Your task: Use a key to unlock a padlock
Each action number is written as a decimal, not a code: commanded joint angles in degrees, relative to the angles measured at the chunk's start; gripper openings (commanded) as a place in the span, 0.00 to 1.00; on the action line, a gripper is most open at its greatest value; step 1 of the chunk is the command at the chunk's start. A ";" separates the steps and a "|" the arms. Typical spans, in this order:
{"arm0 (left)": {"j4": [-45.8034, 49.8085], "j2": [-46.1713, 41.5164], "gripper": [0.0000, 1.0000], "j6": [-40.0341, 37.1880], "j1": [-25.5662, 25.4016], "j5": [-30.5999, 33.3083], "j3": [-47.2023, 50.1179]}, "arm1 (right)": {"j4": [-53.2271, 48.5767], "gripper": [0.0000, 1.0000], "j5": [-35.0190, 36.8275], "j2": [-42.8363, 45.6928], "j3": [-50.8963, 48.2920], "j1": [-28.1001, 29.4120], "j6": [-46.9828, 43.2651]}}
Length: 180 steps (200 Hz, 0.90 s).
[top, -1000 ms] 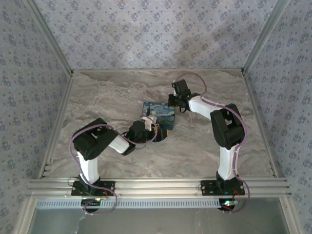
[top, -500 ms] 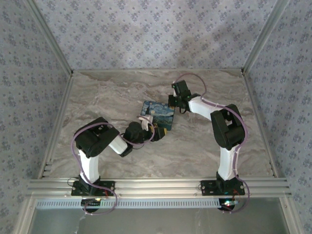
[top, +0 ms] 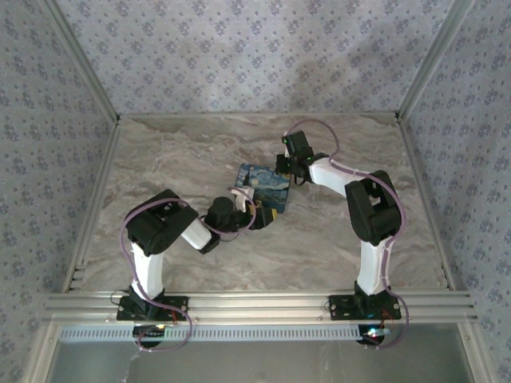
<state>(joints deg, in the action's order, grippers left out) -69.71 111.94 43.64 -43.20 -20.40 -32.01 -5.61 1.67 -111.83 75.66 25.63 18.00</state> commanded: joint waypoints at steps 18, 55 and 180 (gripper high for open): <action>-1.01 -0.58 0.73 -0.38 0.22 -1.15 0.27 | -5.19 0.00 0.34 1.22 0.12 0.33 0.87; 0.07 -1.24 0.73 -0.97 0.31 -0.83 0.29 | -5.73 0.00 2.75 6.42 -3.69 -1.66 0.77; 2.48 -1.47 0.73 -1.95 0.31 -1.39 -1.21 | -2.81 0.00 1.52 8.49 -12.45 -1.23 4.31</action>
<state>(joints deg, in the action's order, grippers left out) -68.62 111.74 42.98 -43.11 -20.45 -32.27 -9.39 4.67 -102.24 61.93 22.96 20.75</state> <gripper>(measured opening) 0.730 0.060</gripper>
